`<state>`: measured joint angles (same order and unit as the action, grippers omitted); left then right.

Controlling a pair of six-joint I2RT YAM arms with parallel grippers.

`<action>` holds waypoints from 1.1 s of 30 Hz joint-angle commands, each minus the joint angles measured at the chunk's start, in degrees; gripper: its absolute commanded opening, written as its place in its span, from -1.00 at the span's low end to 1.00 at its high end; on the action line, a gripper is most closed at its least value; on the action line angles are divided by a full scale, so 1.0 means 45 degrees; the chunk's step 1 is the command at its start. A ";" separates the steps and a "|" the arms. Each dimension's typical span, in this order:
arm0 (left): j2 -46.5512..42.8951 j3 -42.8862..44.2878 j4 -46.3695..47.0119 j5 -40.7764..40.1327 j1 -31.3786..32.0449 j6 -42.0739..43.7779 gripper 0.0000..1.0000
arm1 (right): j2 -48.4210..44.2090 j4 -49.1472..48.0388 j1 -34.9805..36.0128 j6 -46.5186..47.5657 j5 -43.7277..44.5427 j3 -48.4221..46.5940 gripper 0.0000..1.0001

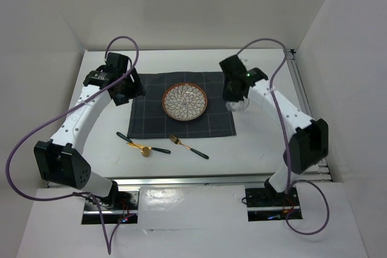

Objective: Set the dinner table for one person

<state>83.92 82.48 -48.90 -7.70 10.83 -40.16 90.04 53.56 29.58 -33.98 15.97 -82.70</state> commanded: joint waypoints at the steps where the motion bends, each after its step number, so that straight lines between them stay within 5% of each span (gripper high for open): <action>1: -0.0230 -0.0456 0.0165 -0.0202 0.0074 0.0331 0.63 | 0.2016 -0.2601 -0.1298 0.2684 -0.0363 -0.2008 -1.00; 6: -0.0659 -0.1393 0.0165 -0.0201 0.0191 0.0058 0.63 | 0.6196 -0.2802 -0.1945 0.3507 -0.0968 -0.6733 -1.00; 8: -0.0777 -0.1647 0.0165 -0.0202 0.0191 -0.0058 0.77 | 0.7310 -0.2470 -0.2062 0.3507 -0.0970 -0.8642 -1.00; 12: -0.0778 -0.2194 0.0029 -0.0474 0.0191 -0.0177 0.82 | 0.9459 -0.2352 -0.2062 0.3644 -0.0970 -1.0526 -1.00; 33: -0.0545 -0.2918 0.0145 -0.0983 0.0191 -0.0763 0.82 | 0.9387 -0.3287 -0.1301 0.3898 -0.0307 -0.9829 -1.00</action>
<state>81.78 69.47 -48.49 -10.85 11.51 -42.41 136.31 42.96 22.70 -17.28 12.03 -128.07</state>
